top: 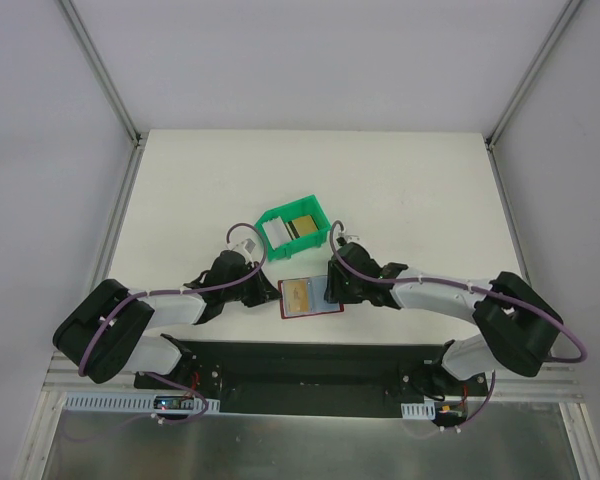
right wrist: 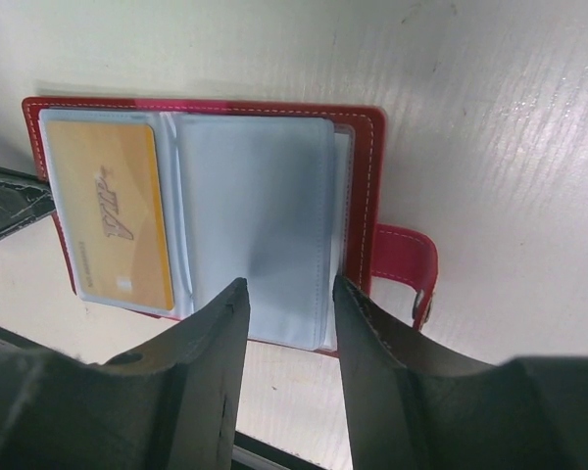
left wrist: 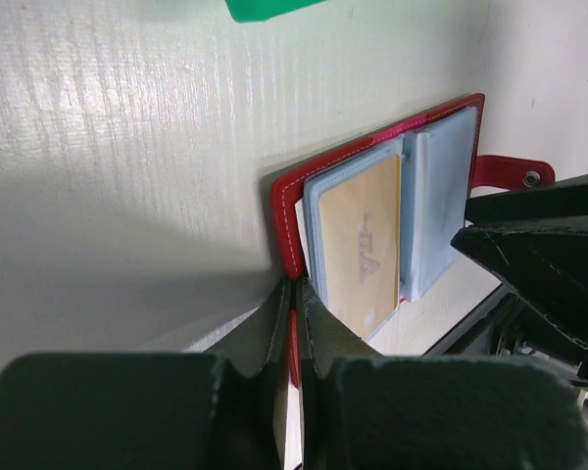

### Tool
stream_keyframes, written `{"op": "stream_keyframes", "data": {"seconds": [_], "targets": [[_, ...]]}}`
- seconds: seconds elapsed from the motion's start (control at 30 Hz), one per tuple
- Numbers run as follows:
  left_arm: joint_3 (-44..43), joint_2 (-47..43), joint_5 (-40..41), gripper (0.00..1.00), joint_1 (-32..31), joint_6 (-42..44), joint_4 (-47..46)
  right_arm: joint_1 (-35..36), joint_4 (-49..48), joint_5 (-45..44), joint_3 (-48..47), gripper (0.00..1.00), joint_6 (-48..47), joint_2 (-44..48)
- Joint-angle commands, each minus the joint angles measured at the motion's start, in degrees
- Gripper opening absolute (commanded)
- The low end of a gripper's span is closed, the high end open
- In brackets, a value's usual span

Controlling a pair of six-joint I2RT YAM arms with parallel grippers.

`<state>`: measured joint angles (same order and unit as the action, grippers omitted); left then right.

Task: Put the credit cards into the card holder
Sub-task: Turn over the card slot in the card holder.

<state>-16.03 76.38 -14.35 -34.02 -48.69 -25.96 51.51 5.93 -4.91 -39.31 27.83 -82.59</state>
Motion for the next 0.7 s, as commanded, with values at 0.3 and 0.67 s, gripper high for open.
{"op": "stream_keyframes", "data": {"seconds": [0.3, 0.67], "targets": [[2.0, 1.9, 2.6, 0.0, 0.4, 1.8, 9.1, 0.7, 1.6, -0.2, -2.7, 0.4, -1.2, 4.3], [1.8, 2.2, 2.4, 0.0, 0.4, 1.9, 9.0, 0.3, 1.3, 2.2, -3.5, 0.39, 1.9, -3.0]]}}
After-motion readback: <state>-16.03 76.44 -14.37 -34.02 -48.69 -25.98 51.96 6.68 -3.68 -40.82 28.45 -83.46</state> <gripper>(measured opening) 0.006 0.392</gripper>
